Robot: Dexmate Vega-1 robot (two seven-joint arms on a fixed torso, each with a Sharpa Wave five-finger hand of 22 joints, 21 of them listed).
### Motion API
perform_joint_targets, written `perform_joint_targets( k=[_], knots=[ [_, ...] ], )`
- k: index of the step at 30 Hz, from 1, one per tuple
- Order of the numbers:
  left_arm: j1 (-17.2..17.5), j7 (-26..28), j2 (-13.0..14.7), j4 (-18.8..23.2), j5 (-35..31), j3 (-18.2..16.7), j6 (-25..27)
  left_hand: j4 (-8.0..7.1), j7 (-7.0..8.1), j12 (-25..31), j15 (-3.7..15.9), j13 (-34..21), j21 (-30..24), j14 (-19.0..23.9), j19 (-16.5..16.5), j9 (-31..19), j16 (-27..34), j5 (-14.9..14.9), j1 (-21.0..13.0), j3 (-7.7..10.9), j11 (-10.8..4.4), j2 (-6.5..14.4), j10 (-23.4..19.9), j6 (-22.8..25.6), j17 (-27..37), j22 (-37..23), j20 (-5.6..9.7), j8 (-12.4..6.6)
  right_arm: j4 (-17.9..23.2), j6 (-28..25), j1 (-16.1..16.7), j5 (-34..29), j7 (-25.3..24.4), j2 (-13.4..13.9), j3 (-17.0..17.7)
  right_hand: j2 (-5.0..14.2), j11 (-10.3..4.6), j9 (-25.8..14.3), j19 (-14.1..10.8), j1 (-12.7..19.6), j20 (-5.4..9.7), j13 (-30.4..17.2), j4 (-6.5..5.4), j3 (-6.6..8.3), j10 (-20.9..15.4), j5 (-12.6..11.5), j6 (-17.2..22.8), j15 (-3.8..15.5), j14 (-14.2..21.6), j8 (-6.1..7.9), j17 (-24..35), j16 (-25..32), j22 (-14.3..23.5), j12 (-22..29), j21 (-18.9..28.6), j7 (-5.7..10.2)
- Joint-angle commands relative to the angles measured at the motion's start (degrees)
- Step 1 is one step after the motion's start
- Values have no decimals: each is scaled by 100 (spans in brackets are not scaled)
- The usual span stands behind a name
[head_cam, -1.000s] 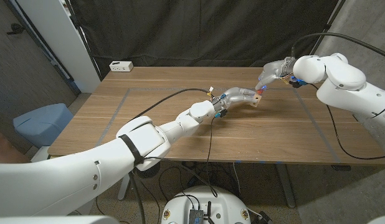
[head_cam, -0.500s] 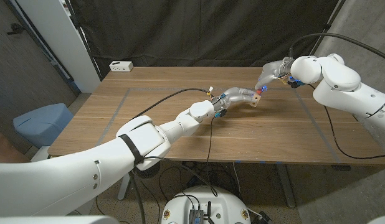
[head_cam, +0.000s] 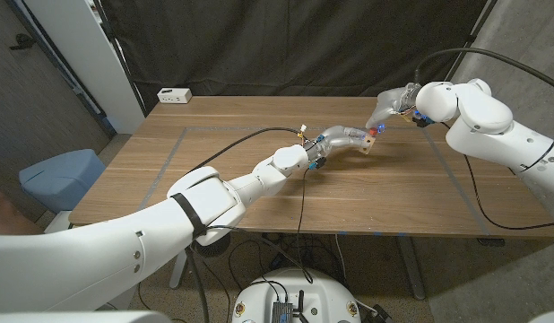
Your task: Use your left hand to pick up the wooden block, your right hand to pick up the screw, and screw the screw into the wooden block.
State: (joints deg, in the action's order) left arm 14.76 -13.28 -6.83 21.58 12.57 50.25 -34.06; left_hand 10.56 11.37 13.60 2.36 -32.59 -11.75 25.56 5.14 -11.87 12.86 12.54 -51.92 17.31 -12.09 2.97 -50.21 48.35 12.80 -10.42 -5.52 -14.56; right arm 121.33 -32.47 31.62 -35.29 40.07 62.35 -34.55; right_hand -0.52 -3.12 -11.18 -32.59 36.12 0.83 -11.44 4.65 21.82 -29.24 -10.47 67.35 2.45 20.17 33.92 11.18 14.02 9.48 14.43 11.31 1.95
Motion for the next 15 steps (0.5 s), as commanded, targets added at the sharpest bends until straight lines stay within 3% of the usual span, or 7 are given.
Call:
perform_joint_targets(
  k=[1, 6, 13, 15],
  knots=[
    [25, -24, 14, 17, 0, -13, -101, -207, -195, 35, 475, -26, -12, 49, 33, -17, -18, 26, 154, 257, -18, 320, -47, 289, 2, -15, -28, -28, 76, -135, -6, -171, 61, -34, -25, -13, -6, 0, -69, -92, -2, -13, 0, -48, -71, 20, 98, 398, 63, 18, 16, 43, 30, 21, 19, -17],
    [36, -36, 21, 26, -5, -20, -146, -219, -187, 35, 471, -27, -13, 42, 35, -18, -19, 28, 167, 265, -16, 337, -44, 282, 6, -15, -29, -25, 148, -193, 13, -225, 116, -6, -7, -97, 28, 23, -66, -309, -15, -7, -55, -144, -41, 35, -30, 377, 64, -94, 12, 11, 30, -34, 3, -39],
    [59, -54, 35, 44, -16, -30, -216, -214, -189, 37, 468, -27, -12, 49, 34, -18, -20, 30, 170, 272, -15, 329, -48, 282, 2, -15, -32, -25, 237, -234, 42, -252, 181, 39, 33, -218, 194, 29, -25, -568, -54, -4, -89, -257, 54, 27, -387, 282, 26, -324, 0, -69, 32, -136, -25, -96],
    [71, -71, 37, 49, -9, -39, -233, -215, -191, 38, 463, -27, -12, 54, 33, -18, -18, 30, 172, 274, -15, 330, -49, 285, 2, -15, -30, -26, 271, -329, 14, -367, 280, 37, -14, -249, 317, 24, -6, -642, -63, -5, -91, -285, 100, 17, -566, 241, -5, -426, -3, -105, 33, -174, -32, -103]
  ],
)
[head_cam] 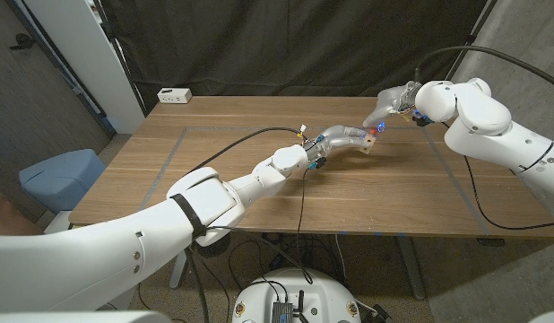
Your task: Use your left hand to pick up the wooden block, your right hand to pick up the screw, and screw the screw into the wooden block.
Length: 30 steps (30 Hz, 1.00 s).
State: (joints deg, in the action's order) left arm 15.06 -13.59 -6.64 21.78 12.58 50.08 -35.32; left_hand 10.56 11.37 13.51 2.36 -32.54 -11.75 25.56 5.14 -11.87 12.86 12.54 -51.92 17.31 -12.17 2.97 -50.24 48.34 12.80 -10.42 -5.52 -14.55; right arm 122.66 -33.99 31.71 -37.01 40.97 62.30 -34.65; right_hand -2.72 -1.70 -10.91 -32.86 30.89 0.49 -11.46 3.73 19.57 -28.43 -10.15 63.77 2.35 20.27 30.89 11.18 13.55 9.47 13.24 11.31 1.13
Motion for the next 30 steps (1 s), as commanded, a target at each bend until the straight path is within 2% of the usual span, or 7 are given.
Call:
perform_joint_targets(
  k=[1, 3, 9, 10, 23, 28, 30],
  knots=[
    [45, -35, 19, 31, -16, -22, -116, -214, -191, 47, 463, -32, -13, 52, 35, -18, -19, 31, 171, 275, -7, 331, -45, 287, 3, -15, -33, -27, 145, -209, -2, -234, 221, 37, -18, -33, 199, -6, 40, -139, -35, -5, -1, -66, 35, -17, -258, 211, -22, -150, -3, -67, 33, -68, -40, -23],
    [49, -32, 19, 32, -19, -26, -122, -212, -190, 47, 464, -33, -13, 52, 35, -18, -19, 31, 171, 277, -7, 330, -46, 282, 2, -15, -36, -25, 158, -220, 16, -203, 235, 41, 14, -33, 305, -17, 45, -195, -24, -9, -7, -78, 115, -25, -415, 137, -53, -231, 1, -95, 32, -111, -40, -63],
    [55, -27, 24, 37, -33, -30, -147, -215, -193, 46, 453, -32, -12, 41, 34, -19, -23, 33, 176, 284, -7, 336, -42, 283, 3, -15, -39, -25, 210, -221, 70, -140, 256, 89, 88, -47, 433, -48, 146, -318, -73, -22, -4, -104, 262, -36, -927, 37, -131, -472, 7, -158, 29, -177, -66, -120],
    [56, -25, 25, 39, -35, -31, -150, -211, -190, 46, 456, -32, -12, 49, 33, -19, -20, 33, 173, 284, -7, 332, -42, 290, 2, -15, -36, -28, 220, -224, 81, -140, 248, 98, 95, -52, 442, -66, 181, -333, -100, -27, 10, -105, 301, -39, -1116, 12, -165, -549, 7, -177, 28, -189, -72, -147],
    [59, 13, 24, 34, -50, -39, -161, -197, -188, 46, 469, -30, -11, 51, 33, -19, -14, 33, 164, 286, -7, 321, -43, 287, 5, -15, -38, -26, 418, -328, 398, 160, -109, 248, 423, -57, 473, -207, 380, -320, -207, -67, 150, -37, 691, -50, -2084, -132, -395, -880, 9, -257, 27, -255, -85, -168],
    [65, 40, 41, 42, -55, -46, -206, -193, -176, 36, 466, -17, -12, 44, 35, -19, -12, 33, 160, 286, -8, 321, -35, 284, 9, -15, -36, -25, 492, -518, 579, 376, -411, 262, 583, -63, 528, -181, 231, -327, -593, -90, 239, -1, 715, -50, -2354, -697, -206, -1043, -16, -182, 19, -193, -13, -243],
    [65, 57, 48, 45, -57, -51, -224, -192, -175, 35, 469, -16, -11, 43, 33, -19, -11, 33, 160, 284, -9, 318, -37, 288, 9, -15, -38, -26, 522, -582, 638, 432, -541, 273, 616, -62, 564, -171, 186, -329, -637, -92, 257, 8, 690, -48, -2465, -828, -125, -1110, -26, -164, 16, -175, -8, -254]
  ],
)
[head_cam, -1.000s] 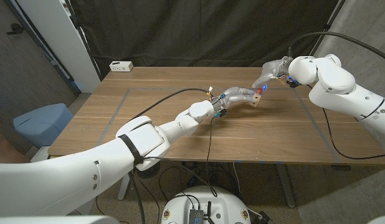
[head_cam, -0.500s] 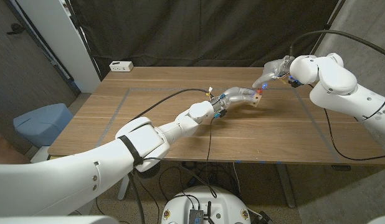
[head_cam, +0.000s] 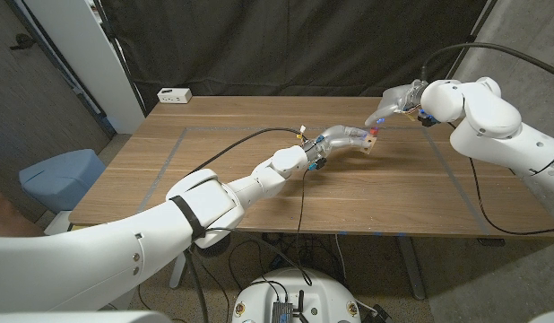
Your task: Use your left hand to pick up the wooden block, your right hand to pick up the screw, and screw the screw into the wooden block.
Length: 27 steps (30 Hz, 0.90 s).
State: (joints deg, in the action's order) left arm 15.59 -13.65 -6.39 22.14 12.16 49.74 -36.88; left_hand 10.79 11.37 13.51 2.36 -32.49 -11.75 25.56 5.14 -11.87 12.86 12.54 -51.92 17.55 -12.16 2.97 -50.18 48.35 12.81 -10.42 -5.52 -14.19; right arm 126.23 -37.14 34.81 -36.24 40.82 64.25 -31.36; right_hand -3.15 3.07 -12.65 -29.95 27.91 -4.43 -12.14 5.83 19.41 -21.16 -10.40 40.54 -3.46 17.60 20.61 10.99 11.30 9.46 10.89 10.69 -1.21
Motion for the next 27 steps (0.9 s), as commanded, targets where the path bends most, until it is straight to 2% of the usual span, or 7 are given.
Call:
perform_joint_targets(
  k=[1, 6, 15, 19, 24, 27],
  knots=[
    [10, 66, 26, 10, -16, -19, -72, -213, -175, 34, 471, -20, -11, 44, 33, -19, -11, 33, 159, 260, -11, 316, -41, 286, 9, -15, -37, -62, 180, -306, 360, 379, -602, 79, 302, -18, 109, 7, -152, -31, -186, -24, 56, 28, -45, -22, -146, -268, 163, -94, -10, 62, 17, 66, 67, -16],
    [-6, 86, 36, 0, -20, -25, -67, -211, -182, 35, 474, -17, -12, 42, 34, -19, -9, 32, 159, 257, -12, 309, -47, 296, 10, -15, -35, -66, 237, -412, 533, 598, -990, 104, 421, 19, 172, 18, -222, -23, -247, -24, 71, 55, -73, -19, -290, -263, 179, -182, -17, 52, 16, 82, 75, -67],
    [-111, 152, 20, -60, 1, -30, 100, -210, -180, 33, 477, -10, -11, 47, 33, -19, 1, 30, 158, 252, -11, 309, -50, 291, 17, -14, -36, -64, 334, -649, 851, 1085, -1752, 87, 659, 68, 205, 32, -324, -74, -211, -21, 53, 65, -90, -7, -401, -147, 180, -270, -8, 45, 17, 93, 90, -103],
    [-175, 221, 9, -85, 16, -21, 225, -210, -184, 30, 489, -9, -11, 46, 33, -19, 4, 30, 155, 254, -12, 314, -45, 307, 20, -14, -36, -70, 328, -719, 1027, 1391, -2185, -9, 809, 94, 216, 42, -353, -202, -182, -19, -7, 26, -131, -4, -373, 23, 205, -293, 14, 62, 18, 112, 81, -126],
    [-240, 354, -6, -104, 34, 0, 352, -202, -177, 35, 493, -8, -16, 44, 46, -20, 5, 27, 151, 247, -12, 299, -57, 313, 19, -15, -25, -72, 324, -890, 1161, 1707, -2630, -105, 893, 113, 229, 47, -379, -253, -128, -18, -30, 9, -150, -6, -349, 80, 226, -302, 24, 74, 19, 120, 81, -160],
    [-292, 440, -30, -119, 58, 10, 475, -204, -158, 35, 504, -8, -20, 73, 55, -19, 21, 27, 150, 247, -12, 303, -56, 319, 23, -15, -21, -75, 301, -995, 1282, 1928, -3004, -261, 984, 119, 232, 50, -377, -273, -121, -17, -38, 1, -159, -7, -346, 97, 229, -309, 27, 77, 19, 123, 76, -165]
  ],
)
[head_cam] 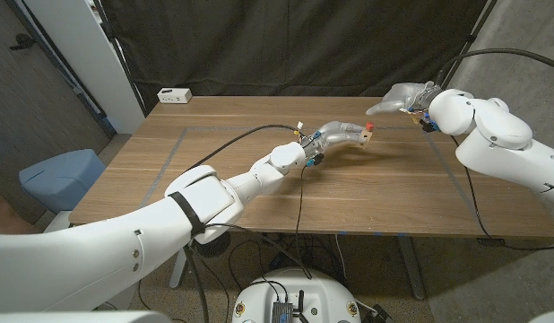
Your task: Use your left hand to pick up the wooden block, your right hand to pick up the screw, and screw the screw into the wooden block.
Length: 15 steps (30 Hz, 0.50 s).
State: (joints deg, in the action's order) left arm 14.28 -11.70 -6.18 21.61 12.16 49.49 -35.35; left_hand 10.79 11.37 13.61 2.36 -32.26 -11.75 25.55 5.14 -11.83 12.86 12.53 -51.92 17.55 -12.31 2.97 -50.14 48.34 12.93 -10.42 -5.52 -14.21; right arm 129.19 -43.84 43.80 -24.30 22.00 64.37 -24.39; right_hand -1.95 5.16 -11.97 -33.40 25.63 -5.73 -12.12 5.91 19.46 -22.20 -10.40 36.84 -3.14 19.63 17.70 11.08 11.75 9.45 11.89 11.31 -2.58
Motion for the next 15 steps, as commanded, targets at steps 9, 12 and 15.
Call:
perform_joint_targets(
  k=[9, 12, 15],
  knots=[
    [-261, 411, -112, -89, 150, 95, 659, -206, -152, 26, 542, -31, -32, 107, 88, -23, 48, 24, 148, 235, 1, 306, -60, 342, 27, -16, 4, -82, -104, -356, 653, 1363, -2073, -596, 504, 13, 27, -11, -32, -111, 17, -17, -73, -30, -81, -11, 13, 81, 63, -45, 28, 50, 21, 32, 5, -50],
    [-281, 459, -130, -94, 189, 110, 768, -205, -151, 28, 544, -31, -35, 115, 98, -23, 54, 23, 148, 232, 1, 303, -62, 343, 30, -16, -1, -82, -164, -271, 750, 1594, -2335, -676, 601, 13, 39, -7, -34, -132, 21, -16, -78, -43, -107, -13, -6, 74, 81, -65, 30, 57, 22, 41, 1, -87],
    [-291, 545, -142, -97, 212, 130, 821, -204, -159, 30, 552, -31, -43, 112, 120, -23, 58, 21, 144, 228, 1, 305, -65, 352, 36, -17, 16, -86, -228, -192, 827, 1798, -2610, -787, 677, 21, 48, -4, -34, -149, 17, -15, -82, -51, -127, -16, -9, 37, 121, -78, 33, 72, 22, 48, -3, -106]
  ],
)
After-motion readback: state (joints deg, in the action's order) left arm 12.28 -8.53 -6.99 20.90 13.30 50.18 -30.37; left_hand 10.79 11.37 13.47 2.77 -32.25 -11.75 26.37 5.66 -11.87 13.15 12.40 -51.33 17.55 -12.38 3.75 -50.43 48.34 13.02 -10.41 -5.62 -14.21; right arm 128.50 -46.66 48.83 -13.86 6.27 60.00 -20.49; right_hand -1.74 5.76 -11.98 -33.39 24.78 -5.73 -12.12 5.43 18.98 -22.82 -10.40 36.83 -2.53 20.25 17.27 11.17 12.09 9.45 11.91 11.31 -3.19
